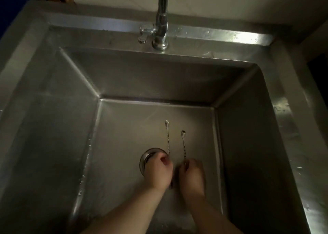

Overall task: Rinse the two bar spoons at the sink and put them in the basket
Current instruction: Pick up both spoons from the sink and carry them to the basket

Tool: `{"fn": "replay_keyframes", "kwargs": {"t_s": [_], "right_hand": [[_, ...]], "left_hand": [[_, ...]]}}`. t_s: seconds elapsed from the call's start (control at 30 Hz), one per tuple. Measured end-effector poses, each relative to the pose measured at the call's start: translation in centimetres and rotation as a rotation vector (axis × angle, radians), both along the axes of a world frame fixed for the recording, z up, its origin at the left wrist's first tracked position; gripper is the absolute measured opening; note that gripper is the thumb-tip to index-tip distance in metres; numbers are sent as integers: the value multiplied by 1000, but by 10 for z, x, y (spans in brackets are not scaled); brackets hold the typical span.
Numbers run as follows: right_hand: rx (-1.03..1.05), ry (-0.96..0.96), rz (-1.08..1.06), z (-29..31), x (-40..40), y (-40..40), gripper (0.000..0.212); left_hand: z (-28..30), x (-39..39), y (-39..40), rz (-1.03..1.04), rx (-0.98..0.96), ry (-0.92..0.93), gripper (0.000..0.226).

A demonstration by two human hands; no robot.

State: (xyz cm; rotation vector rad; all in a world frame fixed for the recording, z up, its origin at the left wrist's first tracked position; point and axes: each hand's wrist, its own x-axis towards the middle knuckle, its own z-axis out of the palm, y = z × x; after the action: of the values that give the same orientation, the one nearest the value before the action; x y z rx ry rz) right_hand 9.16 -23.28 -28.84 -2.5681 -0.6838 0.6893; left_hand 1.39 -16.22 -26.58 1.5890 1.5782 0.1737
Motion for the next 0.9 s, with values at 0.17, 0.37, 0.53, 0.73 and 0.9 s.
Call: {"fn": "replay_keyframes", "kwargs": {"t_s": [0.17,0.37,0.53,0.73,0.9], "right_hand": [[-139,21,-10,-16,8,-1,18],[-205,49,15,-26,16,-2,22],[-264,78,80,-24,19,3,22],[-246,69,101,-17,17,13,21],[-108,93,39,4,15,28,18]], "left_hand": [[-33,6,-10,-104,-72,67,21],[-49,17,1,-147,-95,190,22],[-51,13,-1,-142,-173,265,32],[-42,7,10,-173,-105,294,31],[-17,2,21,-141,14,186,21]]}}
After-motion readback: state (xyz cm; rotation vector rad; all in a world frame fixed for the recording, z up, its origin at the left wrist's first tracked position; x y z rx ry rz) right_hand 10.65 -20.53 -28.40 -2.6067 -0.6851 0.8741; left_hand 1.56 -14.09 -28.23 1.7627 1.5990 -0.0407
